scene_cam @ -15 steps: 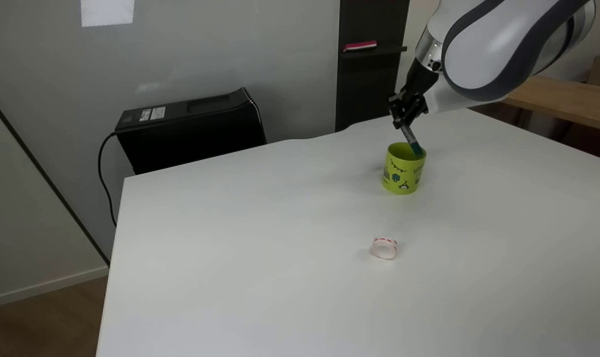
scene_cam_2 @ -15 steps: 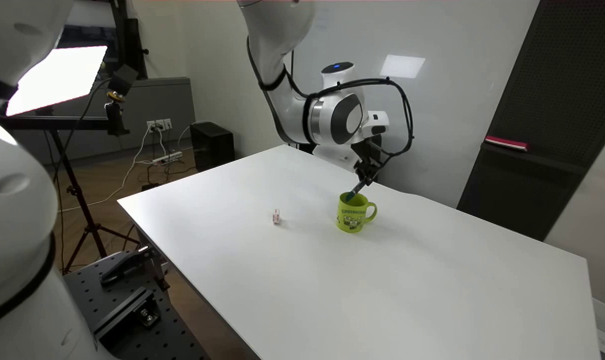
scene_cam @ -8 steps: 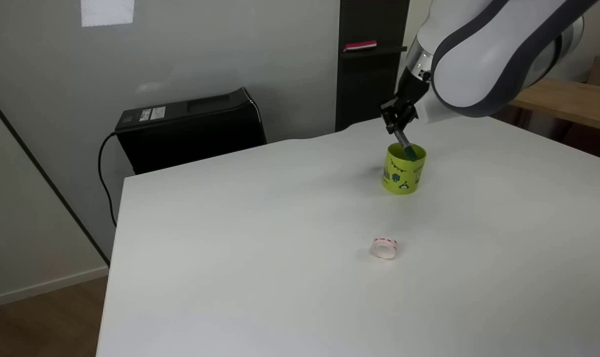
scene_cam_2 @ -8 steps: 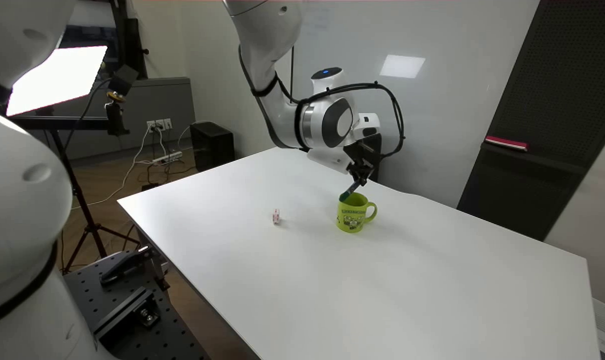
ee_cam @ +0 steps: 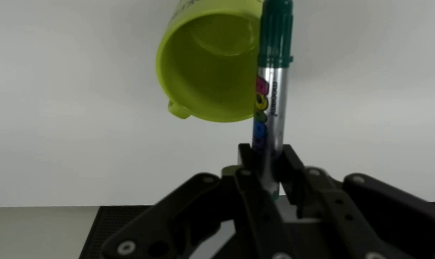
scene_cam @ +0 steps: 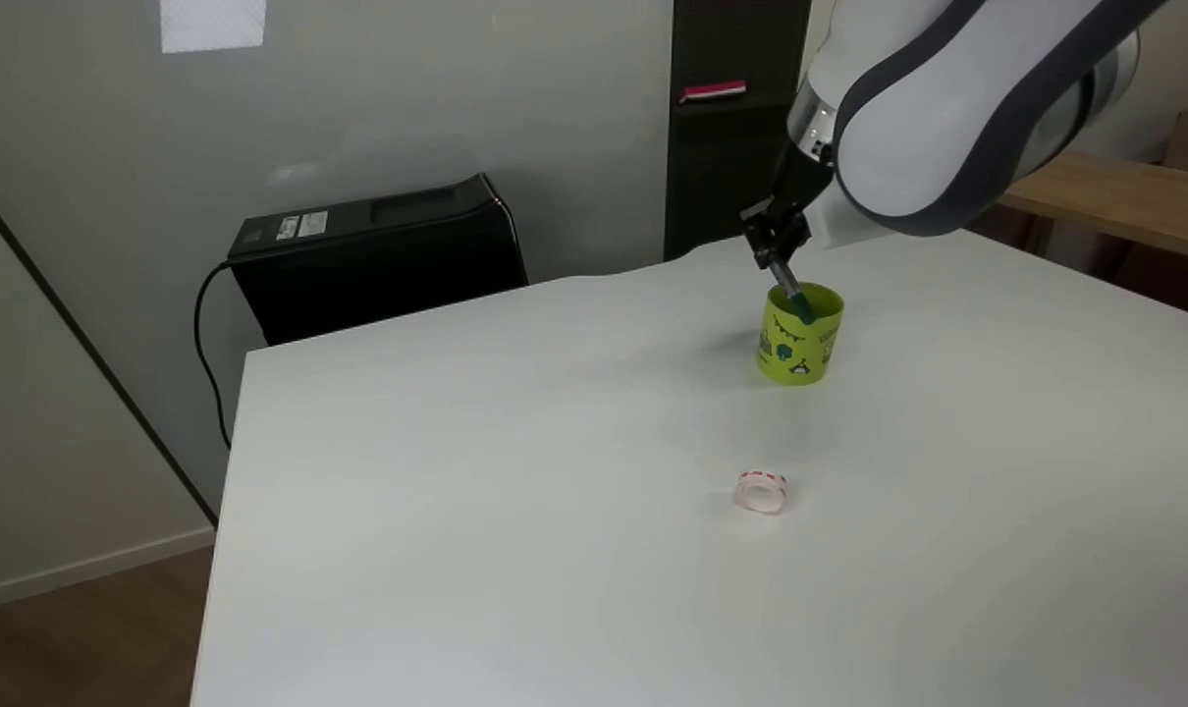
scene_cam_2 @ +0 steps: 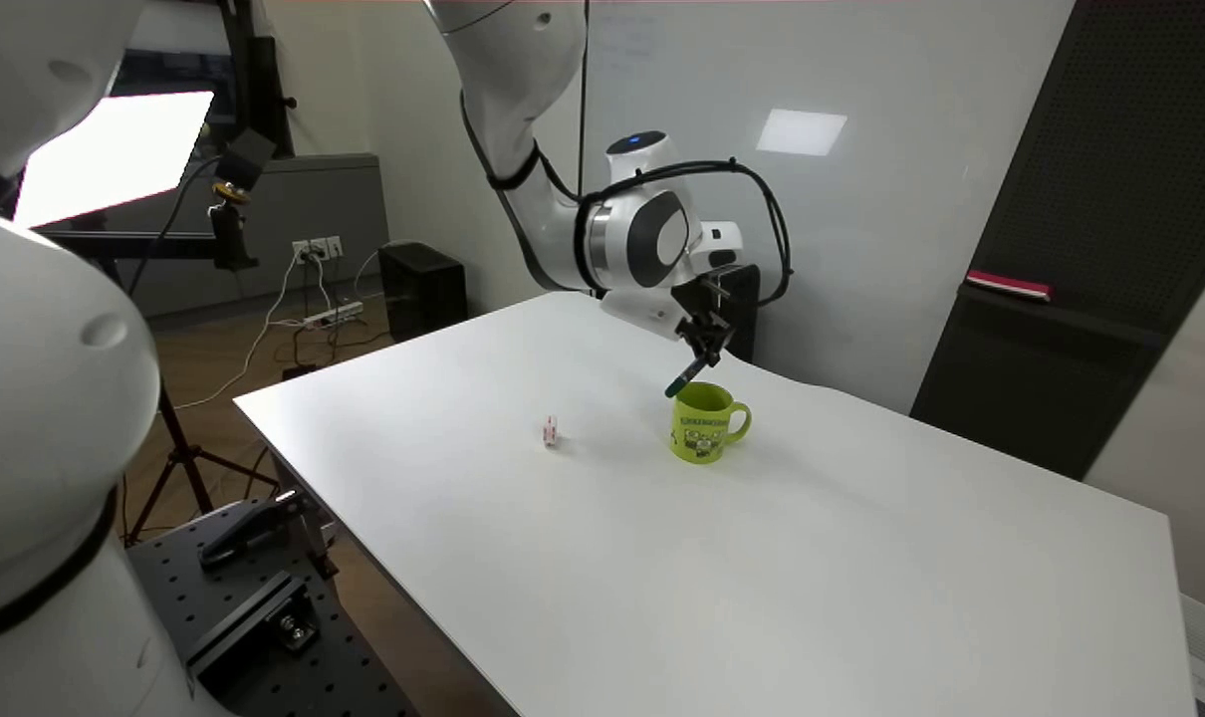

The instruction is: Put the marker in the cup

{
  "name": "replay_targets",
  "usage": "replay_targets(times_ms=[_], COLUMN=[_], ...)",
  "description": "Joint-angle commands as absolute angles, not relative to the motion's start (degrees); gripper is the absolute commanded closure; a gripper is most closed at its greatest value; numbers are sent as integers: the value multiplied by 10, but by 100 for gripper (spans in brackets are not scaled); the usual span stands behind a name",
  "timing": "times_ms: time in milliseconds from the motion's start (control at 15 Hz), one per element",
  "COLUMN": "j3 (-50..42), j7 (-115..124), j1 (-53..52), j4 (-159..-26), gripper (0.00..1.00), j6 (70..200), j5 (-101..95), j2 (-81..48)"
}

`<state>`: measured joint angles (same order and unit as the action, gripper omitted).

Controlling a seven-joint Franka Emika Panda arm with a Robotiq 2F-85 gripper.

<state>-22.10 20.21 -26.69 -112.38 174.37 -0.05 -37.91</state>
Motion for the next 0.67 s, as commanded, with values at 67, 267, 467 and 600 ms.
replay_targets(times_ms=[67, 267, 467, 600], j3=[-211, -195, -179, -173], j7=[217, 215, 219, 221], j1=[-247, -222, -197, -185], j4=[-1092, -1070, -1047, -1031], gripper=[94, 94, 94, 94], j6=[1701, 1665, 1638, 1626], j5=[2, 1, -2, -5], j2=[-387, -392, -400, -408])
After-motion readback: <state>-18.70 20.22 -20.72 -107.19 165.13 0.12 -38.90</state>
